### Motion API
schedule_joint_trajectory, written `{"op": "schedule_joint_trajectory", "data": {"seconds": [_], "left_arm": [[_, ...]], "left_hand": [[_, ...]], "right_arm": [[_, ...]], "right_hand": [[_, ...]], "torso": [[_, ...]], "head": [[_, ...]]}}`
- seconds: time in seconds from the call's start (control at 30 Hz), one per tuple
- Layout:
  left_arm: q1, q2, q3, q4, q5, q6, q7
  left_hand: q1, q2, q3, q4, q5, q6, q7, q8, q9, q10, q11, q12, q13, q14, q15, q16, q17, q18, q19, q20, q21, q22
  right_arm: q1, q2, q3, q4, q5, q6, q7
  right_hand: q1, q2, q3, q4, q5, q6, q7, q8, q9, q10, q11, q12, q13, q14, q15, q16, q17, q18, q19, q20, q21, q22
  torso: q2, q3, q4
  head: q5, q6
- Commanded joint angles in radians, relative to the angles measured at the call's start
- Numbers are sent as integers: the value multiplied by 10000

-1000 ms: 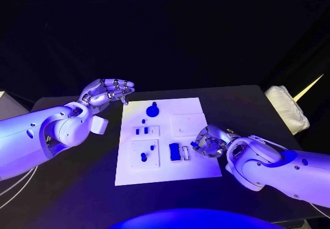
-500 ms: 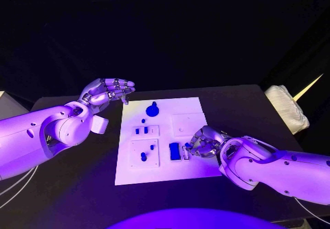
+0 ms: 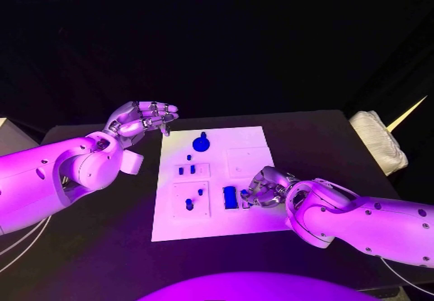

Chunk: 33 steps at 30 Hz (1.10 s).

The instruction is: Assemble the parts on the task board

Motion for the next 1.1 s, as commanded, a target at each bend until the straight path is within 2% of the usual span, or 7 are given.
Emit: {"op": "schedule_joint_trajectory", "data": {"seconds": [0.03, 0.13, 0.47, 0.63, 0.87, 1.1], "left_arm": [[3, 16, 7, 30, 29, 162, 58], [3, 15, 7, 28, 29, 166, 52], [3, 4, 7, 29, 29, 174, 34], [3, 2, 7, 28, 29, 178, 27], [3, -6, 7, 16, 29, 160, -24], [3, 2, 7, -1, 29, 172, -53]], "left_hand": [[-57, 58, 34, 14, 47, 28, 43, -45, -15, -44, -5, 52, -16, 14, -6, -30, -16, 147, 36, 31, 52, 15], [-57, 58, 34, 14, 47, 28, 43, -45, -15, -44, -5, 52, -16, 14, -6, -30, -16, 147, 36, 31, 52, 15], [-57, 58, 34, 14, 47, 28, 43, -45, -15, -44, -5, 52, -16, 14, -6, -30, -16, 147, 36, 31, 52, 15], [-57, 54, 46, 2, 45, 39, 42, -41, -16, -44, -7, 64, -19, 13, -9, -31, -18, 149, 33, 30, 57, 21], [-65, 56, 46, 7, 45, 38, 44, -42, -17, -46, -5, 65, -21, 13, -8, -31, -18, 148, 32, 31, 57, 21], [-65, 56, 46, 7, 45, 38, 44, -42, -17, -46, -5, 65, -21, 13, -8, -31, -18, 148, 32, 31, 57, 21]], "right_arm": [[-52, 61, -11, -18, -338, 275, -129], [-64, 78, -11, -46, -462, 302, -178], [-77, 102, -11, -120, -715, 403, -291], [-80, 135, -11, -121, -740, 384, -253], [-83, 160, -11, -97, -724, 356, -169], [-84, 151, -11, -127, -721, 531, -212]], "right_hand": [[-88, -41, 21, -45, -54, 62, 32, -13, -21, 428, -73, 65, 1503, 927, -74, 59, 1894, -149, 886, -76, 22, 2438], [-119, -43, 19, -37, -93, 63, 32, -6, -16, 429, -75, 67, 1506, 925, -77, 56, 1889, -148, 885, -80, 14, 2436], [-239, -34, 13, 6, -198, 57, 35, 11, -4, 427, -74, 49, 1503, 923, -80, 51, 1878, -145, 881, -88, -2, 2432], [-290, -18, 13, 26, -233, 55, 36, 17, 1, 423, -73, 34, 1497, 922, -80, 48, 1872, -142, 877, -89, -19, 2428], [-398, 2, 5, 51, -333, 53, 37, 33, 11, 422, -72, 25, 1499, 917, -78, 39, 1854, -139, 872, -91, -38, 2423], [-947, 106, -77, 97, -684, 39, 53, 66, 28, 422, -56, -8, 1502, 919, -65, 42, 1864, -139, 871, -84, -37, 2423]], "torso": [[4, -1, -4], [-3, -3, -19], [2, 9, -13], [-3, -1, -10], [-7, 3, -16], [-5, -7, -17]], "head": [[21, -23], [34, -33], [25, -48], [26, -49], [27, -55], [26, -67]]}}
